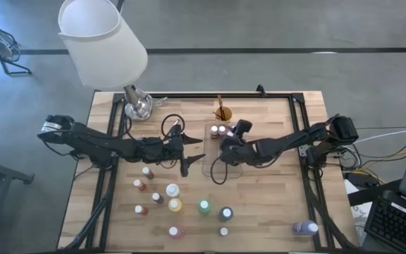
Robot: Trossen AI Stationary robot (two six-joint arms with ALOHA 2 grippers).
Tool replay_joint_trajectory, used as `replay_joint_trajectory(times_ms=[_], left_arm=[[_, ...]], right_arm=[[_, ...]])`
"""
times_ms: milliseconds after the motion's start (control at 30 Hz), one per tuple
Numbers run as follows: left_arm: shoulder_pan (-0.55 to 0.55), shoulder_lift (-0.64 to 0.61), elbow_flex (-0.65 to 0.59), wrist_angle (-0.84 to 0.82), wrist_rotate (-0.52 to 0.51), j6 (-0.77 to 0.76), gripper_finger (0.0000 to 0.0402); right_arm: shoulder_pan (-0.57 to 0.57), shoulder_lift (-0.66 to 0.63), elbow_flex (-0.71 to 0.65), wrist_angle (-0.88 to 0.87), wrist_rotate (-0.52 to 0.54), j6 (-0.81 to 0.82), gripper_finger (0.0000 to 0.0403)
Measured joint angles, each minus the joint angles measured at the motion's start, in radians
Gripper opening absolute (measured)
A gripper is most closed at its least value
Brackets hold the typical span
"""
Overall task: Pick & Place Paint Supplies
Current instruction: Adjust the transparent bin
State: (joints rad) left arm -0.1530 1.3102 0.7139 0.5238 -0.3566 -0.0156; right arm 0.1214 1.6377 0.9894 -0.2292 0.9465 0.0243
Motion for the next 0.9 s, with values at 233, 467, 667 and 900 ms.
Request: replay_joint_trajectory(times_ms=[233, 467, 667, 900], left_arm=[[-0.001, 0.0, 0.0, -0.001, 0.0, 0.0, 0.0262], [-0.001, -0.008, 0.0, -0.001, 0.0, 0.0, 0.0262], [0.001, -0.008, 0.0, -0.001, 0.0, 0.005, 0.0262], [0.001, -0.008, 0.009, 0.008, -0.009, 0.026, 0.0262]], right_arm=[[0.022, -0.108, 0.039, -0.088, -0.134, 0.06, 0.0198], [0.037, -0.225, -0.01, -0.292, -0.486, 0.246, 0.018], [0.096, -0.226, -0.061, -0.235, -0.582, 0.255, 0.0154], [0.107, -0.204, -0.061, -0.094, -0.58, 0.209, 0.0127]])
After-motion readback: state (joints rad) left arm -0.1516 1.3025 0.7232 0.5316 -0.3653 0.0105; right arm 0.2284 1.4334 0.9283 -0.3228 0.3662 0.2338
